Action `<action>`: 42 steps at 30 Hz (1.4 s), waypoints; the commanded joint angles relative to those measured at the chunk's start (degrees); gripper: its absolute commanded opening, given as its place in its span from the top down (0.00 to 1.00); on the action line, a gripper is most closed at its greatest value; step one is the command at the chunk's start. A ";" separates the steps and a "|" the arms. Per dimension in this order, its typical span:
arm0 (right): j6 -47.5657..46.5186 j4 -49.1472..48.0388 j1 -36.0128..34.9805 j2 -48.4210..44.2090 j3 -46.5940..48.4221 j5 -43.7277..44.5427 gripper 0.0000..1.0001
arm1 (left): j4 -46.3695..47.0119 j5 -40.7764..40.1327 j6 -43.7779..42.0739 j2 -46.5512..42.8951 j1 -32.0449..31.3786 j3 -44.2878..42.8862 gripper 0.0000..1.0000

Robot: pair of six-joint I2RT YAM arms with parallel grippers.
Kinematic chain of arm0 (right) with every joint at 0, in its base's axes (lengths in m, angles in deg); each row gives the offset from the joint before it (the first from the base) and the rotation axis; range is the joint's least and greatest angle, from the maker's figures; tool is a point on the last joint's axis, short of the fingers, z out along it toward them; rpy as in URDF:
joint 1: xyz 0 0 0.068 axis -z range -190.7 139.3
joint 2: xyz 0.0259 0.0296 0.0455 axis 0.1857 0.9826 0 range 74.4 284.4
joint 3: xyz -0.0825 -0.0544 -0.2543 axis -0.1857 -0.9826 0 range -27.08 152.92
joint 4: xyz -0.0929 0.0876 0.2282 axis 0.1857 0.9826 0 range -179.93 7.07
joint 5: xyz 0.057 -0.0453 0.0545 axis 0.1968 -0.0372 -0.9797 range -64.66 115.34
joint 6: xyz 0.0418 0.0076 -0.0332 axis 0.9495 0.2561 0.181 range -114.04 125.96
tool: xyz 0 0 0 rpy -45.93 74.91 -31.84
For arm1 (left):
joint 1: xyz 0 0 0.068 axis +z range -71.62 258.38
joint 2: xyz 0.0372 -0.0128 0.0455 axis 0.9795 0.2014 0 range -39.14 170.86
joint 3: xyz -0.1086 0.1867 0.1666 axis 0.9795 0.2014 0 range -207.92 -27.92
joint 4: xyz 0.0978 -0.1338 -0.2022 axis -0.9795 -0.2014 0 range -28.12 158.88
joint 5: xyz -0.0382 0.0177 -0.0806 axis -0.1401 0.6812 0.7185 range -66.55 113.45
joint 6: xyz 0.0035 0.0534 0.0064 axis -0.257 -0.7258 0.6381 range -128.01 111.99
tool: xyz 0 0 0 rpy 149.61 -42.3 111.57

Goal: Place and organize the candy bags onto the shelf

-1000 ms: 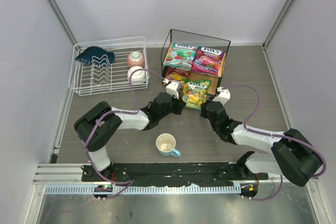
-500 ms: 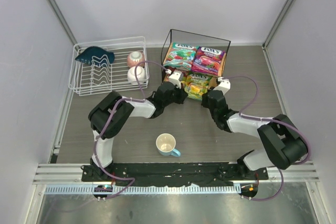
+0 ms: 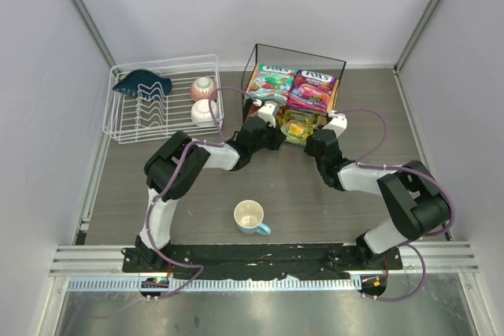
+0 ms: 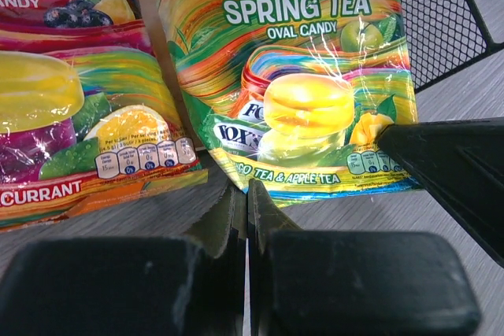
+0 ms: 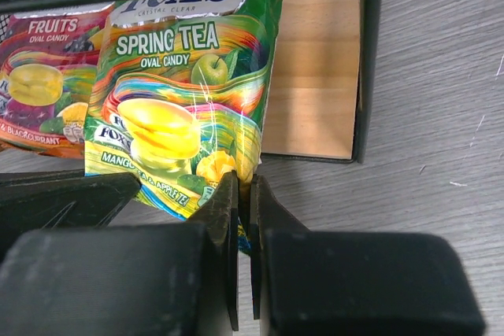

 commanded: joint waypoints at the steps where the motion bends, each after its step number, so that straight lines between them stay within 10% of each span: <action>1: -1.26 -5.22 0.99 1.26 2.97 1.64 0.99 | 1.54 -0.13 -0.91 0.97 0.82 -2.99 1.00; 36: 1.29 -5.84 5.03 8.73 7.53 0.06 0.99 | -3.56 3.39 5.33 6.33 2.58 -11.43 1.00; 42: 1.73 -5.22 5.21 9.43 8.06 -0.38 0.94 | -3.30 3.83 5.42 6.60 2.67 -11.08 0.85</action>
